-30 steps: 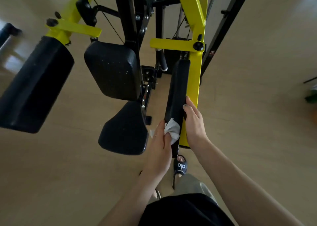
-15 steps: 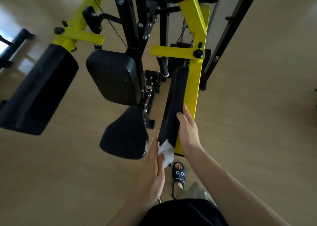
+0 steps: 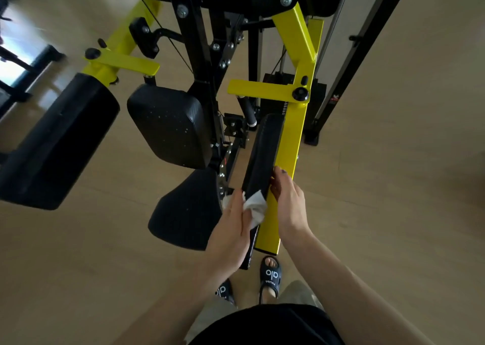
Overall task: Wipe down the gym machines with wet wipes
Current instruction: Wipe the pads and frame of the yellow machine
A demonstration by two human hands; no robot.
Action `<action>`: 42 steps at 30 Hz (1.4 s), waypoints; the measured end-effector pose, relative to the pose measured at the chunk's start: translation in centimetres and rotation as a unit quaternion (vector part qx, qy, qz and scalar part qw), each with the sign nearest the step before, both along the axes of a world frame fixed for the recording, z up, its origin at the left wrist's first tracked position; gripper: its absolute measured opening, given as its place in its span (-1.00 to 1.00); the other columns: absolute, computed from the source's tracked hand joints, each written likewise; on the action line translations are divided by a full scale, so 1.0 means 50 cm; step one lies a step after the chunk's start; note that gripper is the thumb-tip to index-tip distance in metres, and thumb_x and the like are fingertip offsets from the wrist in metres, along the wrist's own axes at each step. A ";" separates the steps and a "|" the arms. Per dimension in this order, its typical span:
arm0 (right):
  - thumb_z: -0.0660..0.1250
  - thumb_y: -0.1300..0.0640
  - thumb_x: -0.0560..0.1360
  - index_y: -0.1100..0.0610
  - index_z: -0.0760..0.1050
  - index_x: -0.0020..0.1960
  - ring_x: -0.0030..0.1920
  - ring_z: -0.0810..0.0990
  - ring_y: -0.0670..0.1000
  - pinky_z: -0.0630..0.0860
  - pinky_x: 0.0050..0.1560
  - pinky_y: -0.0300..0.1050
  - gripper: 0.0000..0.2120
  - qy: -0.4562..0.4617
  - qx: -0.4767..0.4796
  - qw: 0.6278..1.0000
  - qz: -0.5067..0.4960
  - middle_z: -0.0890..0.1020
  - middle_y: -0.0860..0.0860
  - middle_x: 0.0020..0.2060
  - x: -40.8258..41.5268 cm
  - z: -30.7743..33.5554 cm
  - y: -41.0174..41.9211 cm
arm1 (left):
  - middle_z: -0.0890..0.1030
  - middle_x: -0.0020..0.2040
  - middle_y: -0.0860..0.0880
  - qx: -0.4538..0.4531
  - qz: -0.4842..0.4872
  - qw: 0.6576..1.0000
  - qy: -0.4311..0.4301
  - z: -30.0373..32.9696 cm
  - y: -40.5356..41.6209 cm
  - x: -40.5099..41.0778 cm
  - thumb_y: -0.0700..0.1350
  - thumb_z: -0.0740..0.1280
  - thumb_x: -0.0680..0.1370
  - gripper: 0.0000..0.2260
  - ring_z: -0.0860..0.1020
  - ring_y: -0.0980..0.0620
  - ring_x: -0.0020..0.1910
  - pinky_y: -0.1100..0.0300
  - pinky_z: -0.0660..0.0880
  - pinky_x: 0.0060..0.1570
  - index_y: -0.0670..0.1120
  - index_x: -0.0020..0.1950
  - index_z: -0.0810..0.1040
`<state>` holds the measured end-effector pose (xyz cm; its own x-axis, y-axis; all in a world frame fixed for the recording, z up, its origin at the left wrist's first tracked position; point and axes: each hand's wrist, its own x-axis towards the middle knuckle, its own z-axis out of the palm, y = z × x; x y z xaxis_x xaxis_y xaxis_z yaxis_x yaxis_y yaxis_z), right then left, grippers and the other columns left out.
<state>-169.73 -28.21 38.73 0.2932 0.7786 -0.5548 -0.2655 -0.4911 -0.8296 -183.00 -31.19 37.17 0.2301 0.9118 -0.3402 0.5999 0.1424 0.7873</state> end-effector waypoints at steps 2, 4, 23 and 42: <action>0.15 -0.30 0.59 -0.01 0.54 0.40 0.32 0.57 -0.02 0.47 0.39 0.03 -0.46 -0.020 0.005 1.000 0.020 0.65 -0.06 0.25 0.002 0.001 0.015 | 0.32 0.55 0.02 -0.025 -0.011 0.999 0.035 -0.001 -0.042 -0.018 -0.01 0.02 0.74 -0.52 0.35 0.47 0.31 0.52 0.27 0.29 0.03 0.67 0.03; 0.15 -0.18 0.65 0.07 0.55 0.32 0.19 0.60 -0.04 0.51 0.18 -0.11 -0.57 -0.040 0.023 0.999 0.011 0.66 -0.01 0.15 0.010 0.001 0.035 | 0.25 0.60 -0.01 -0.034 0.012 0.999 0.033 0.007 -0.046 -0.011 -0.06 0.02 0.74 -0.52 0.32 0.50 0.33 0.61 0.16 0.25 -0.02 0.67 0.03; -0.02 -0.08 0.67 0.11 0.52 0.31 0.26 0.44 0.07 0.33 0.26 -0.21 -0.54 -0.270 0.017 0.961 -0.058 0.51 -0.05 0.16 -0.004 -0.032 0.217 | 0.32 0.39 0.53 -0.061 -0.051 0.972 -0.220 0.006 0.144 0.020 0.02 0.04 0.74 -0.60 0.28 0.44 0.44 0.40 0.30 0.40 0.38 0.51 0.03; 0.03 -0.08 0.70 -0.03 0.52 0.34 0.16 0.49 -0.07 0.37 0.17 -0.11 -0.62 -0.326 -0.025 0.943 -0.070 0.48 -0.15 0.07 -0.007 -0.055 0.229 | 0.59 0.09 0.22 -0.103 0.043 0.969 -0.219 -0.029 0.336 0.084 -0.10 0.01 0.75 -0.71 0.52 0.46 0.06 0.47 0.40 0.11 0.14 0.23 0.49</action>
<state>-170.10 -16.75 35.98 0.6820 0.6849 -0.2565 0.2274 -0.5319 -0.8157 -178.82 -14.41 35.72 0.3195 0.8572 -0.4040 0.1942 0.3580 0.9133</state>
